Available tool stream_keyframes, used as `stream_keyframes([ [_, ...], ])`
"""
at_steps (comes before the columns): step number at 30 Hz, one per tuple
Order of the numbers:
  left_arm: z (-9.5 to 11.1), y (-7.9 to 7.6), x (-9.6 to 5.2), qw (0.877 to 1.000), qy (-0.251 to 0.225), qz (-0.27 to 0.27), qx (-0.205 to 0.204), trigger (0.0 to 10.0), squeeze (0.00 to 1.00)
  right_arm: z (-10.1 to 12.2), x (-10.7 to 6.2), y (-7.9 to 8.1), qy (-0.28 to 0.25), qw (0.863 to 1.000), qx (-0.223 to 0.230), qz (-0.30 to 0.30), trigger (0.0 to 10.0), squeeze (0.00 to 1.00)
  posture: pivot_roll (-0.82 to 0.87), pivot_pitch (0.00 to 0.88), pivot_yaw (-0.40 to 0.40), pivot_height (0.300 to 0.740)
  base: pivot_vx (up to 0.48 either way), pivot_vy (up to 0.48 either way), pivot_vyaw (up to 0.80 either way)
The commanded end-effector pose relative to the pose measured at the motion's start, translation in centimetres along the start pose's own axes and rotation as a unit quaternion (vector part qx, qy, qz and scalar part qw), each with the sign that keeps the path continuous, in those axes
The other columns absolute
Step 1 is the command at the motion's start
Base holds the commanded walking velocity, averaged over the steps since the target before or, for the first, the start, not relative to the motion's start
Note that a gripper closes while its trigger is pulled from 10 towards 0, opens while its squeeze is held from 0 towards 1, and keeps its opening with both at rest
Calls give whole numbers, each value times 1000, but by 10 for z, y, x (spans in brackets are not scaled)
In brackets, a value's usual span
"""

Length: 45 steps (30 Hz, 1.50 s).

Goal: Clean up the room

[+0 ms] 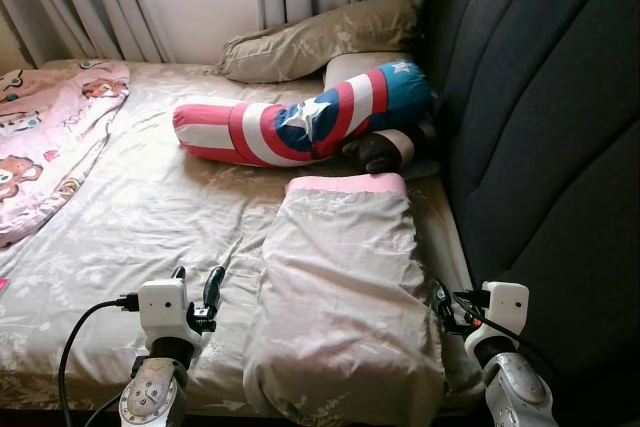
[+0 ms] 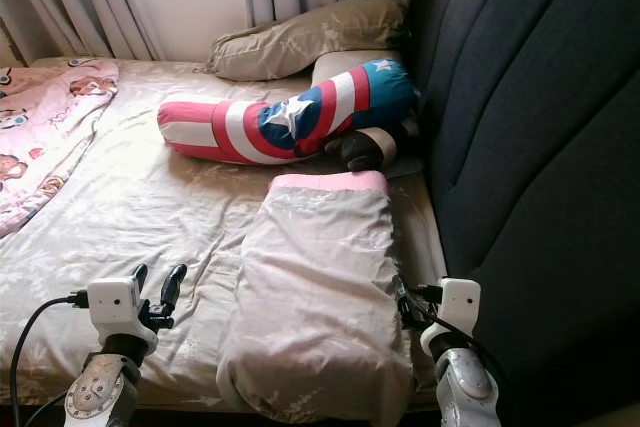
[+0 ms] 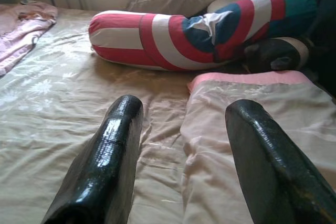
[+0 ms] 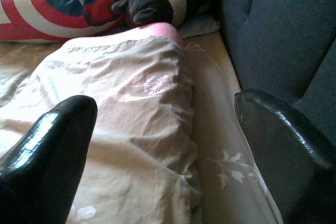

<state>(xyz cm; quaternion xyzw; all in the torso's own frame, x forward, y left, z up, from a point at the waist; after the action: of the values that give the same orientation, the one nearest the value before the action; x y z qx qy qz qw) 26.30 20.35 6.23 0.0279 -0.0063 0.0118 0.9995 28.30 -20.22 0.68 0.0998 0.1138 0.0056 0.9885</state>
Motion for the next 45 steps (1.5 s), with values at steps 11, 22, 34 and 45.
stream_keyframes([
  [11, 9, 0, 4, 1000, -9, 1, -5, 10000, 0, 4, 0, -1, 0, 1000, 1, -2, 10000, 0, 44, 0, -44, 740, 0, 0, 0],
  [22, 13, -2, 6, 1000, -13, 0, -7, 10000, 0, 6, 3, 1, 6, 1000, -2, 1, 10000, 0, 48, 0, -55, 740, 0, 0, 0],
  [34, 13, -6, 7, 1000, -13, -4, -10, 10000, 0, 6, 3, 0, 9, 1000, -2, 1, 10000, 0, 44, 0, -58, 740, 82, 0, 0],
  [45, 13, -7, 7, 1000, -12, -4, -12, 10000, 0, 4, 3, 2, 16, 1000, -3, 10, 10000, 0, 47, 0, -66, 740, 255, 0, 0],
])
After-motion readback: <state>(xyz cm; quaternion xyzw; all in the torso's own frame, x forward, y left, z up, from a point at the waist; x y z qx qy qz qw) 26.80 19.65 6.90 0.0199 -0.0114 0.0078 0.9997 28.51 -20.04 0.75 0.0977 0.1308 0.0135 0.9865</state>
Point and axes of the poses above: a point about 5 cm out from each wrist's last joint towards the gripper, its own x axis pointing out of the wrist towards the gripper, its own z axis along the axis of the wrist's last joint, y = z × x, the point moved 2 cm from there along x, pointing out of the wrist towards the gripper, and after that the axes turned 4 degrees about x, right-handed, at the moved point
